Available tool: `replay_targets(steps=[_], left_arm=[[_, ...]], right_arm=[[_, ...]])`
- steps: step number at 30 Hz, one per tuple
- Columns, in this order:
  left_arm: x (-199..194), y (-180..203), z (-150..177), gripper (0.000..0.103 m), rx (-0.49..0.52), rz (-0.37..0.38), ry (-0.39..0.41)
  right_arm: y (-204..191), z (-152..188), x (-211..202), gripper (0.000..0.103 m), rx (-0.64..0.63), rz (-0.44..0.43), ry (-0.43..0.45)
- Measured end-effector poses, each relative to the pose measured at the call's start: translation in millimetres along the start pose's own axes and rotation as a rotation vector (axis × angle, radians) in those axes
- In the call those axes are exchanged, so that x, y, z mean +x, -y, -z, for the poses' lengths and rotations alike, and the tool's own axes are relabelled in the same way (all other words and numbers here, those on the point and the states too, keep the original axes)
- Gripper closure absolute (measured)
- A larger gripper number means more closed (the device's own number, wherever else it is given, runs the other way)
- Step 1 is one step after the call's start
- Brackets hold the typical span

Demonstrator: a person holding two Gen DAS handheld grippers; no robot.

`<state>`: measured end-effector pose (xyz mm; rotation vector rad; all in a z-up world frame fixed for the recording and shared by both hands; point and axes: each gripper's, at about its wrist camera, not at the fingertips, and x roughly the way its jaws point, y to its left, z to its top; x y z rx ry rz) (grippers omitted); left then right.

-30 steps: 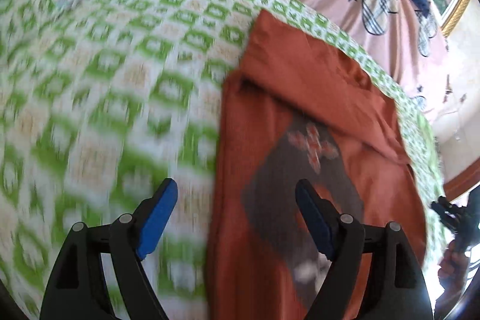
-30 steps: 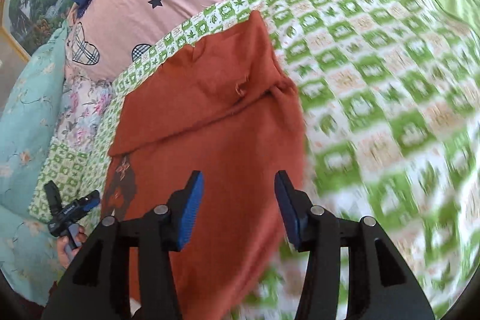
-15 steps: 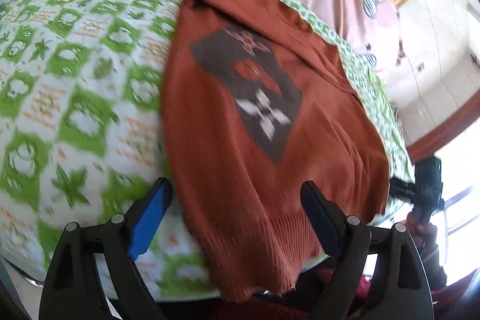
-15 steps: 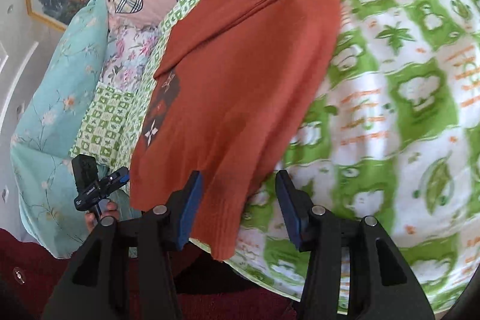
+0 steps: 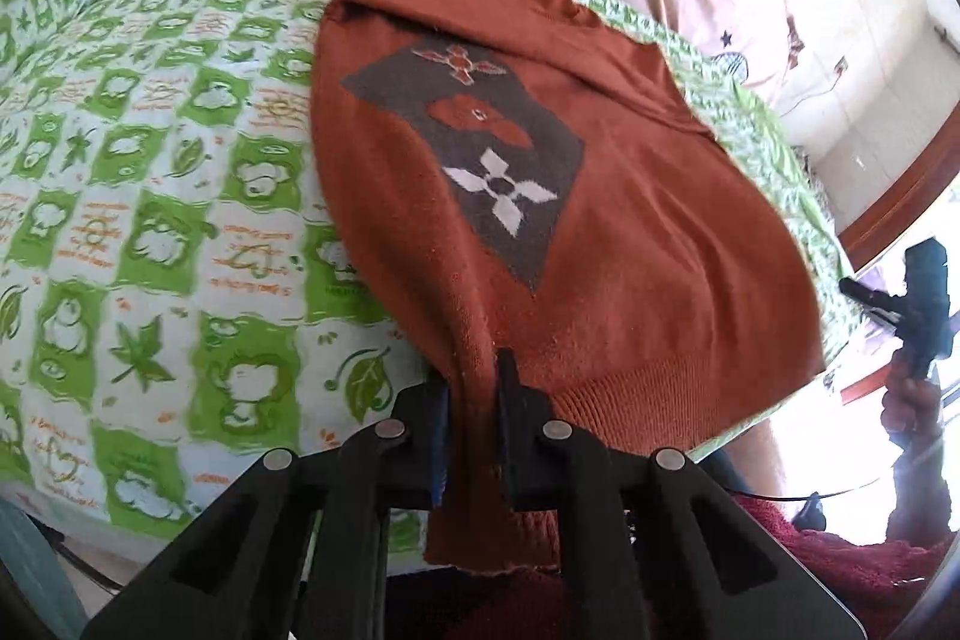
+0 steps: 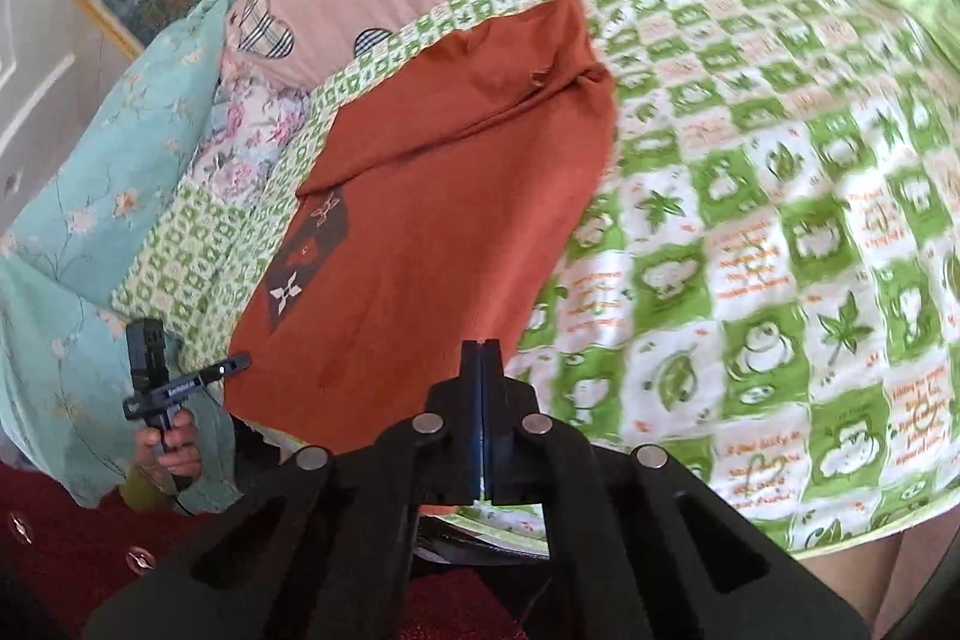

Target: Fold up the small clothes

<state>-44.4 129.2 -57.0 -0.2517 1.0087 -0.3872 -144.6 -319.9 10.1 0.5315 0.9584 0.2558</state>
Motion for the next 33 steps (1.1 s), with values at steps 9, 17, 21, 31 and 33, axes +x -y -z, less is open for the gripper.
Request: replay_targets(steps=[9, 17, 21, 31, 33], left_arm=[[0.7, -19.8, 10.0, 0.078, -0.093, 0.035, -0.040], [7.3, -13.0, 3.3, 0.078, -0.079, 0.024, -0.057], [5.4, -11.3, 1.3, 0.078, -0.064, -0.006, -0.057], [15.5, -3.8, 0.4, 0.077, -0.048, -0.020, -0.053], [15.1, -6.8, 0.7, 0.077, -0.056, -0.002, -0.052]], right_arm=[[5.9, 8.5, 39.3, 0.095, 0.049, 0.000, -0.034], [-24.3, 12.9, 72.2, 0.049, 0.003, -0.049, -0.055], [-31.1, 14.9, 78.1, 0.036, -0.014, -0.053, -0.055], [-37.4, 17.2, 88.8, 0.088, 0.001, -0.067, -0.083], [-30.2, 19.5, 70.5, 0.096, 0.009, -0.072, -0.053]])
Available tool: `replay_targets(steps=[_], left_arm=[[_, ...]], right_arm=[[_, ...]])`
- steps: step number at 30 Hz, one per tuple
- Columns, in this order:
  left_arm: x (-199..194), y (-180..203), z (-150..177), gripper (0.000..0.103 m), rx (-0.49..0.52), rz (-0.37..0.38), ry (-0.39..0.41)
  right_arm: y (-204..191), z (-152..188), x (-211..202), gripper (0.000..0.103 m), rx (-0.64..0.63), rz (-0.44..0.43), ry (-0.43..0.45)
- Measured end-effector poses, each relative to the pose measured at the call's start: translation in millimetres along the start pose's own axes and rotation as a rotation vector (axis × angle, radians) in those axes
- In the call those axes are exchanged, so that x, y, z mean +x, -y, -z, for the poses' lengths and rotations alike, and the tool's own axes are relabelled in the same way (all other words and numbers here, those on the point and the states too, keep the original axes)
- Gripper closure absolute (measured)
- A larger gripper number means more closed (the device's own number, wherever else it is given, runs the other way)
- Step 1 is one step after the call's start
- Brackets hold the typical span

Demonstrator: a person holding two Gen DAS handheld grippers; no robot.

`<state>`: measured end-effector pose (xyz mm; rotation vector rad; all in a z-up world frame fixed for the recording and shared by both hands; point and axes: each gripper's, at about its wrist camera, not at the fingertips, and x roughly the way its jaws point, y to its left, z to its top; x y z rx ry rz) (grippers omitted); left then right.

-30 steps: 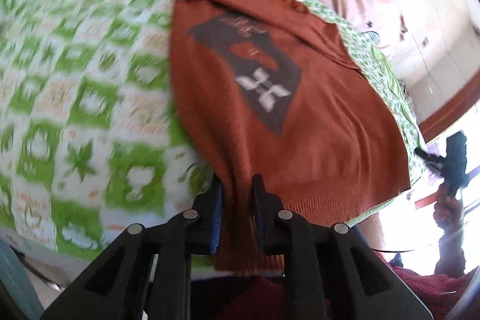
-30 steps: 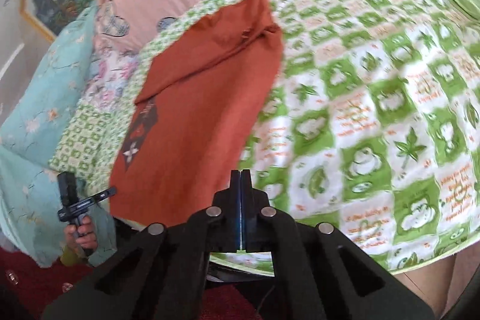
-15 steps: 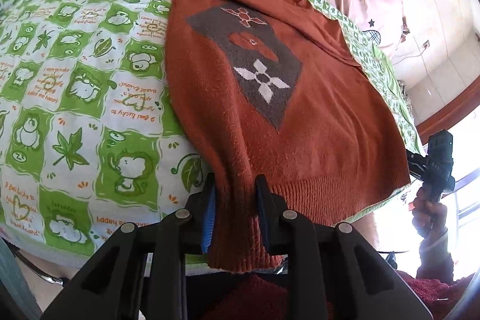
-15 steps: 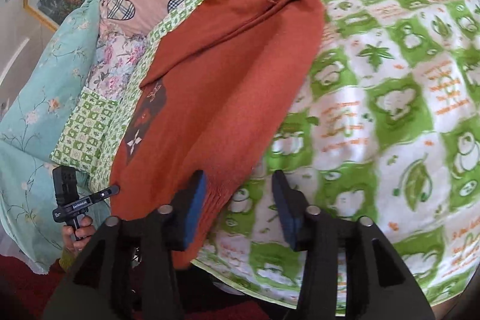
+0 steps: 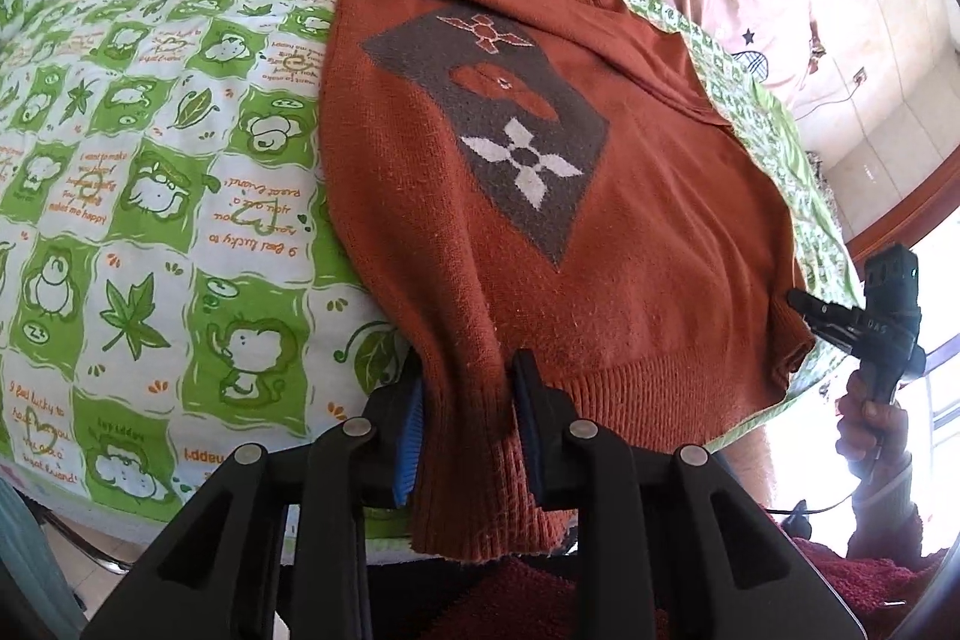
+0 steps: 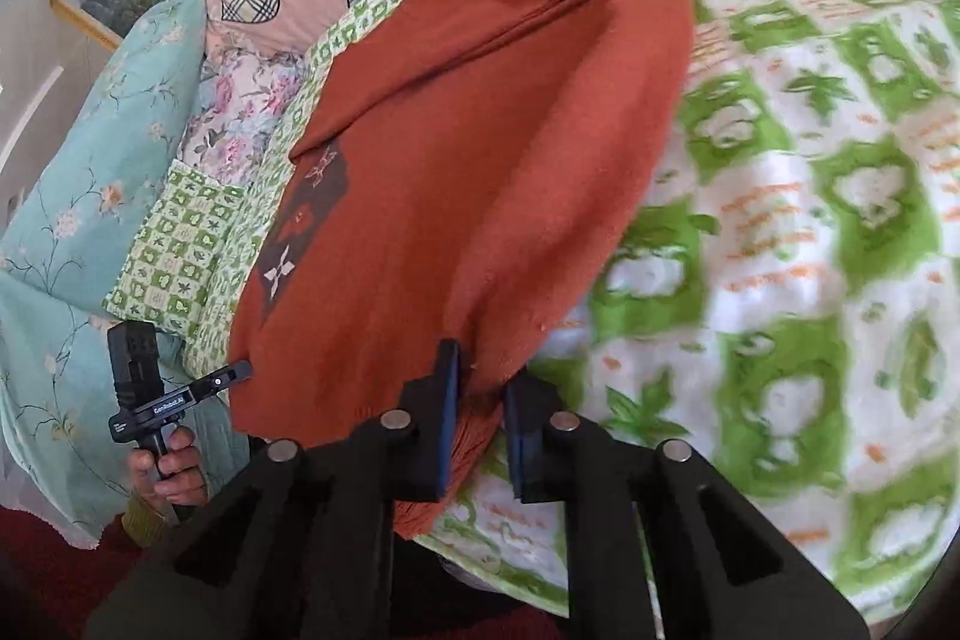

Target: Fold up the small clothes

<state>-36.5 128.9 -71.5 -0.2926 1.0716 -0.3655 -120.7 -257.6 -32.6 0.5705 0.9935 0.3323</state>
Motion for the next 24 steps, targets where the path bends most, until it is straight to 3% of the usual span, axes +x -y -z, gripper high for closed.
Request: replay_targets(steps=[6, 12, 15, 18, 20, 21, 24], left_arm=[[-3.7, -8.6, 1.4, 0.076, -0.009, 0.039, -0.020], [-2.8, -17.7, 2.8, 0.079, -0.047, 0.108, -0.018], [-7.5, -25.0, 8.1, 0.076, -0.063, 0.155, -0.030], [-7.7, -38.9, 10.4, 0.079, -0.123, 0.228, -0.028], [-5.3, -36.1, 9.7, 0.082, -0.116, 0.220, -0.019], [-4.4, -31.5, 9.0, 0.089, -0.101, 0.206, -0.013], [-10.5, -12.4, 10.5, 0.091, -0.026, 0.160, 0.032]], right_arm=[[37.2, 2.8, -71.4, 0.098, 0.059, 0.050, 0.130], [44.2, 2.5, -65.0, 0.098, 0.083, 0.031, 0.129], [46.8, 1.8, -70.2, 0.098, 0.090, 0.016, 0.146], [51.7, 0.7, -66.9, 0.098, 0.107, 0.018, 0.139], [51.3, -0.4, -62.4, 0.098, 0.113, 0.018, 0.137], [50.4, -0.4, -62.0, 0.098, 0.111, 0.015, 0.139], [46.4, -1.8, -69.3, 0.098, 0.102, -0.009, 0.167]])
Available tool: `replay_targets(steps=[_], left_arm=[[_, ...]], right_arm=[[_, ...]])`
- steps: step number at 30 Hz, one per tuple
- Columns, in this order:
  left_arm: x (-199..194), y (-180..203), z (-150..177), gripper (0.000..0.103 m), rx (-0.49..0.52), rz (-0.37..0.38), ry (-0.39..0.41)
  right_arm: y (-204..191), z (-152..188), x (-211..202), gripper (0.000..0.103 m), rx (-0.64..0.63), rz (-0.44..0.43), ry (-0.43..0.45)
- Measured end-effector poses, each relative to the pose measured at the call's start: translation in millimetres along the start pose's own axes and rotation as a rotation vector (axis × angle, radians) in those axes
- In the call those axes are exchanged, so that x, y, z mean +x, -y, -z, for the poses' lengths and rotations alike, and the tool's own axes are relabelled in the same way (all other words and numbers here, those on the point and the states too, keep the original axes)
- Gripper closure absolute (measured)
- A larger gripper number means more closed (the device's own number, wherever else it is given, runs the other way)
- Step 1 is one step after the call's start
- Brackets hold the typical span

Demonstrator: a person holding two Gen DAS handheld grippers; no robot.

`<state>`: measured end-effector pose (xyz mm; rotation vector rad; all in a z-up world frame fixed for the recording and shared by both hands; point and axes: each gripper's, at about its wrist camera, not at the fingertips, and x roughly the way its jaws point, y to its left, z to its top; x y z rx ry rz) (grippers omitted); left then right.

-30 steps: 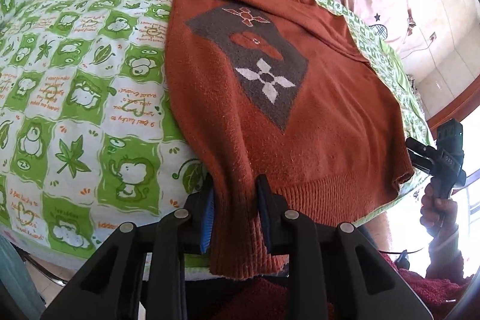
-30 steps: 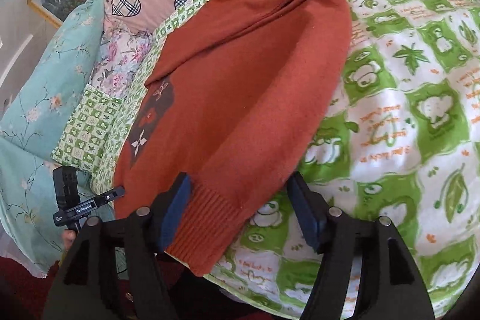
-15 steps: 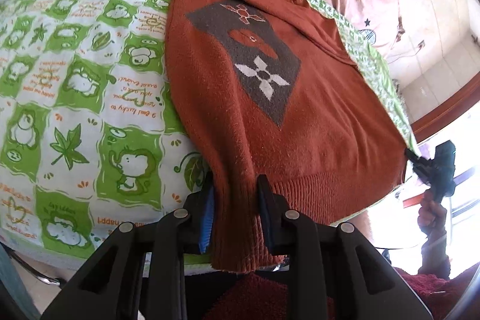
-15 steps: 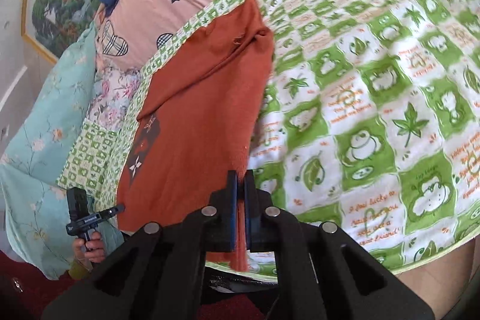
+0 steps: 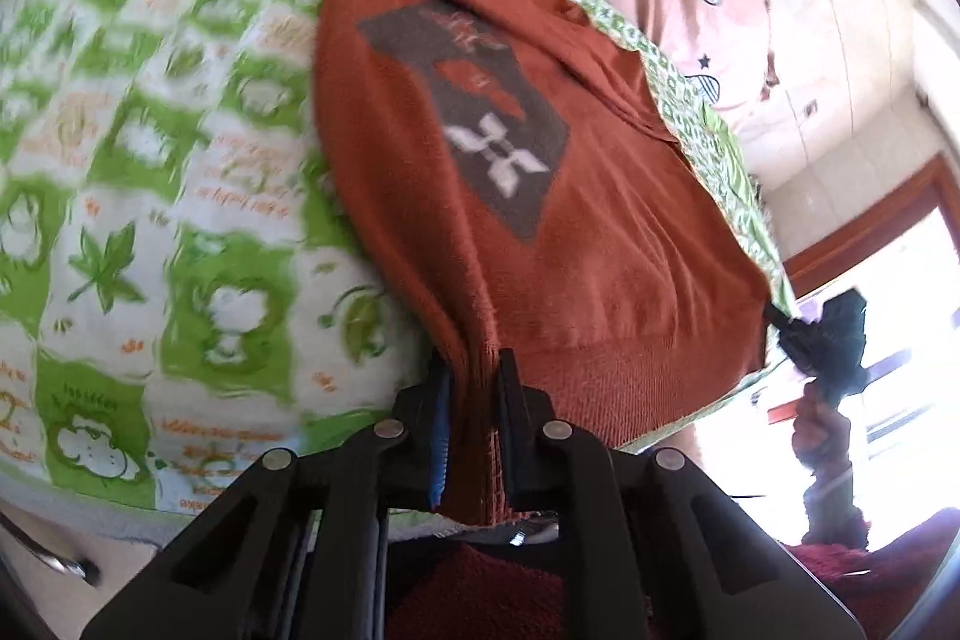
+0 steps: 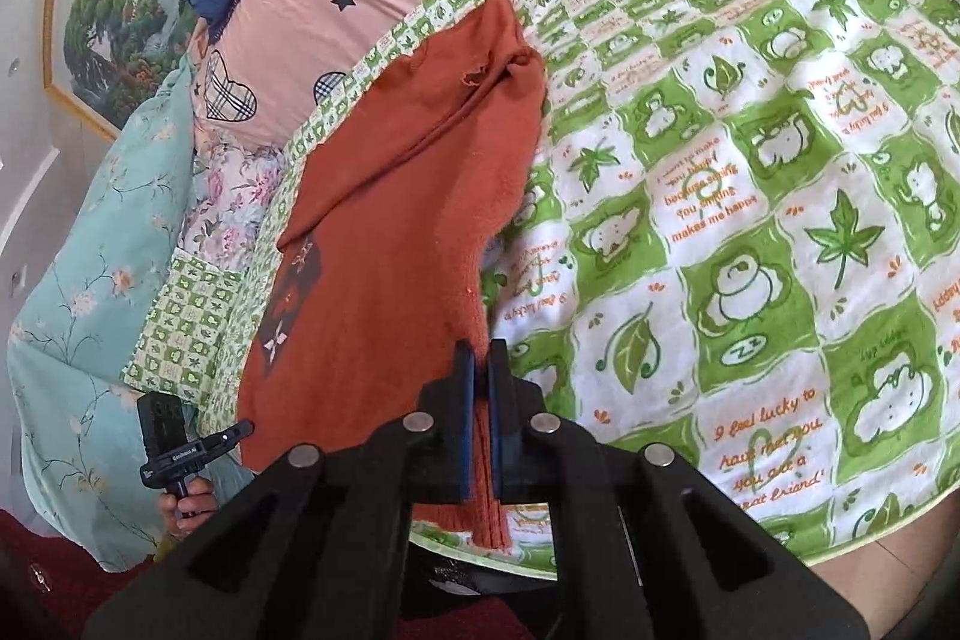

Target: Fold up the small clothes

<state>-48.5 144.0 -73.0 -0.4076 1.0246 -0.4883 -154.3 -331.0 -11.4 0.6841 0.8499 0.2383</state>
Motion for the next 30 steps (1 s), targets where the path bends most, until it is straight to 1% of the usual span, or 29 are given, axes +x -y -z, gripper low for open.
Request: replay_targets(steps=[2, 4, 7, 9, 12, 13, 15, 19, 22, 24, 26, 27, 30], left_arm=[[-10.7, 4.6, -0.3, 0.092, 0.016, -0.006, 0.039], [-23.8, 4.0, -4.0, 0.092, 0.000, 0.016, 0.089], [-37.3, 5.7, -19.0, 0.092, -0.016, 0.044, 0.162], [-44.2, 12.2, -33.1, 0.092, -0.003, 0.051, 0.206], [-52.9, 22.3, -61.8, 0.092, 0.026, 0.046, 0.262], [-55.1, 26.4, -77.1, 0.092, 0.034, 0.049, 0.290], [-55.4, 33.0, -100.4, 0.092, 0.046, 0.054, 0.321], [-46.5, 43.6, -160.3, 0.092, 0.083, 0.029, 0.373], [-29.8, 44.5, -208.1, 0.092, 0.091, 0.001, 0.385], [-15.3, 39.8, -242.3, 0.092, 0.081, -0.007, 0.387], [-1.6, 32.5, -267.3, 0.092, 0.070, -0.016, 0.380], [8.8, 25.9, -283.2, 0.092, 0.061, -0.020, 0.369], [37.7, 9.2, -310.9, 0.092, 0.031, -0.044, 0.331]], right_arm=[[-1.8, -1.5, -6.8, 0.098, -0.003, -0.027, 0.024], [-2.8, -4.5, -10.3, 0.098, 0.004, -0.045, 0.043], [-4.0, -16.1, -11.4, 0.098, 0.030, -0.063, 0.078], [-7.7, -28.6, -10.6, 0.098, 0.031, -0.058, 0.096], [-16.9, -59.2, -6.4, 0.098, 0.025, -0.075, 0.130], [-21.4, -72.4, -3.6, 0.098, 0.014, -0.080, 0.144], [-28.7, -97.2, 3.2, 0.098, 0.000, -0.091, 0.168], [-36.8, -159.9, 29.8, 0.098, -0.006, -0.051, 0.199], [-39.4, -205.2, 60.7, 0.098, 0.001, -0.011, 0.191], [-39.3, -229.3, 82.2, 0.098, -0.004, 0.011, 0.180], [-34.8, -253.6, 108.0, 0.098, -0.001, 0.040, 0.162], [-31.5, -262.7, 118.5, 0.098, 0.007, 0.050, 0.153], [-15.7, -282.3, 156.4, 0.098, 0.027, 0.111, 0.096]])
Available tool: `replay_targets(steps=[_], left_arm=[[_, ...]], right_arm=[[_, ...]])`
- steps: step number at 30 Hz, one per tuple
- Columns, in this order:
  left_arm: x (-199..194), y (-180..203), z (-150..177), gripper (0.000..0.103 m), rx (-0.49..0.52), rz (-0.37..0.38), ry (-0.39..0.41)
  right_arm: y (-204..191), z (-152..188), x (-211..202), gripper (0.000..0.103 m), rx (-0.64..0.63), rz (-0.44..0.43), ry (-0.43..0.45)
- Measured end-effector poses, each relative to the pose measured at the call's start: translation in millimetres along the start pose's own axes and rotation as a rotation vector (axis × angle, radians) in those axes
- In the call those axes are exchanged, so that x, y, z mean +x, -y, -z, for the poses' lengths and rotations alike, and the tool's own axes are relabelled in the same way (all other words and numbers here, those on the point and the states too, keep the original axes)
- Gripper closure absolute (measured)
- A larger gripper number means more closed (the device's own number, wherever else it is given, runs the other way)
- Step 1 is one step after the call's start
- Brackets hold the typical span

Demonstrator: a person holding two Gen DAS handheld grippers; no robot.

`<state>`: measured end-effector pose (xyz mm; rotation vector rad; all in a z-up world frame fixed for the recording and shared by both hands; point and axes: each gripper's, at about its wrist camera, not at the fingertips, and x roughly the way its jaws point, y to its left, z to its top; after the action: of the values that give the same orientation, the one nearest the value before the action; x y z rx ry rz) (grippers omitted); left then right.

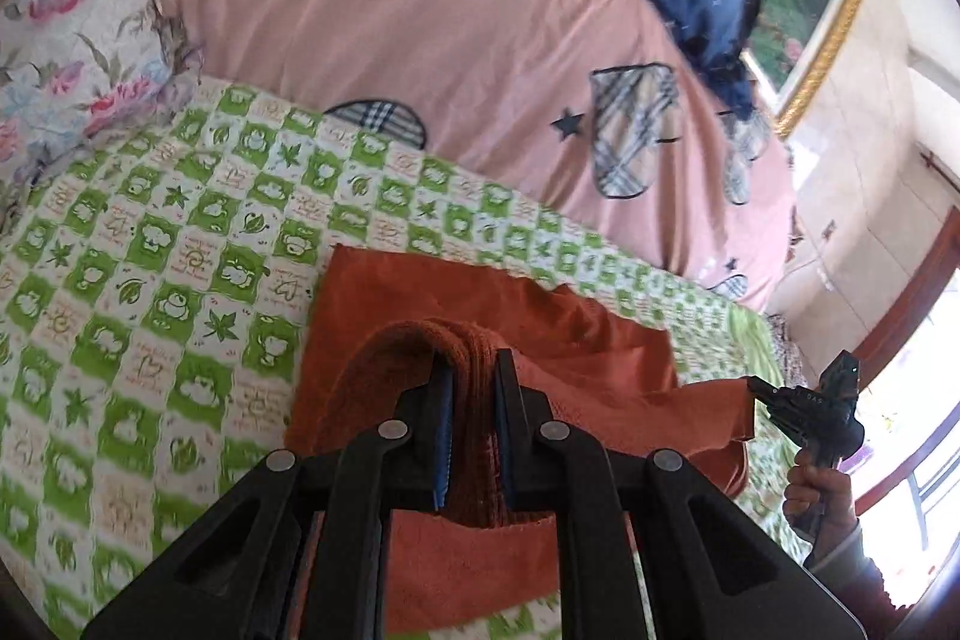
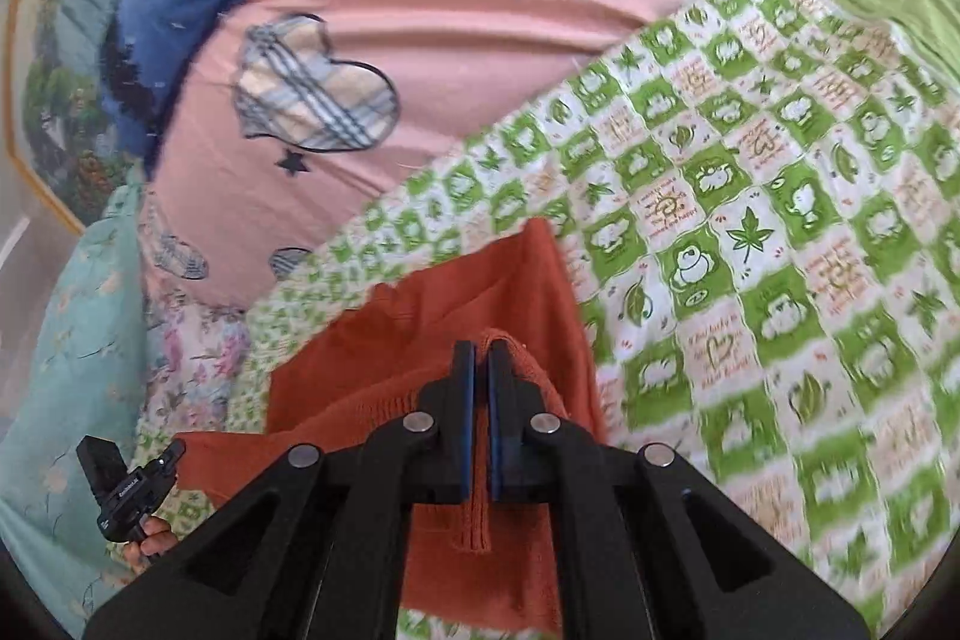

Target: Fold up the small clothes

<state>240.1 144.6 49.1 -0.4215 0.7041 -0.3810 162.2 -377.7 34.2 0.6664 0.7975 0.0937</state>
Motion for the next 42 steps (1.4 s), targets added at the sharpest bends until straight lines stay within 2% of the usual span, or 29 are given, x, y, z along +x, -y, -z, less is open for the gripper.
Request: replay_targets(steps=[5, 8, 9, 11, 13, 15, 18, 19, 21, 23, 25, 28, 31, 34, 36, 39, 42], left_arm=[[67.3, -29.6, 0.5, 0.091, -0.006, -0.076, -0.094], [97.8, -44.3, 10.2, 0.084, -0.009, -0.149, -0.177], [99.3, -48.4, 13.7, 0.083, -0.033, -0.142, -0.193], [90.7, -52.0, 23.9, 0.073, -0.079, -0.085, -0.196], [73.3, -43.9, 44.4, 0.052, -0.083, -0.035, -0.194], [62.7, -29.5, 64.4, 0.048, -0.043, -0.012, -0.205], [67.2, -7.7, 95.8, 0.047, 0.010, 0.041, -0.276], [74.8, -3.2, 101.0, 0.047, 0.026, 0.040, -0.301], [92.1, 0.2, 98.9, 0.047, 0.057, -0.002, -0.325], [105.6, -4.2, 81.9, 0.047, 0.054, 0.005, -0.320], [118.6, -8.5, 56.7, 0.048, 0.066, -0.016, -0.305], [140.6, -18.7, 1.5, 0.048, 0.113, -0.142, -0.234], [148.8, -34.2, -46.3, 0.048, 0.062, -0.210, -0.147], [135.8, -47.5, -71.5, 0.048, 0.005, -0.262, -0.069], [123.5, -51.1, -68.6, 0.048, -0.018, -0.239, -0.053], [104.2, -45.8, -41.7, 0.045, -0.023, -0.222, -0.056], [84.6, -33.0, -0.1, 0.045, -0.028, -0.192, -0.095]], right_arm=[[18.1, -0.8, 53.0, 0.095, -0.002, 0.081, -0.075], [27.5, 2.4, 53.8, 0.094, 0.023, 0.078, -0.077], [29.0, 5.9, 44.1, 0.093, 0.035, 0.082, -0.058], [22.7, 16.1, 21.8, 0.092, 0.004, 0.108, -0.010], [3.7, 33.9, 7.3, 0.092, -0.068, 0.067, -0.003], [-18.3, 54.9, 12.5, 0.092, -0.158, 0.002, -0.085], [-47.3, 88.7, 46.5, 0.092, -0.281, -0.089, -0.268], [-53.8, 95.4, 60.6, 0.092, -0.307, -0.102, -0.309], [-57.1, 96.4, 81.6, 0.092, -0.336, -0.080, -0.335], [-51.3, 80.2, 98.9, 0.092, -0.346, 0.002, -0.310], [-40.3, 53.2, 105.4, 0.092, -0.324, 0.064, -0.249], [-26.3, 3.9, 105.7, 0.092, -0.261, 0.157, -0.094], [-16.1, -31.7, 86.9, 0.091, -0.168, 0.192, 0.063], [-11.4, -40.9, 68.0, 0.089, -0.107, 0.182, 0.131], [-11.8, -30.3, 57.1, 0.088, -0.117, 0.147, 0.120], [-19.3, -0.2, 53.0, 0.085, -0.147, 0.126, 0.064], [-25.3, 32.0, 60.2, 0.084, -0.150, 0.105, -0.009]])
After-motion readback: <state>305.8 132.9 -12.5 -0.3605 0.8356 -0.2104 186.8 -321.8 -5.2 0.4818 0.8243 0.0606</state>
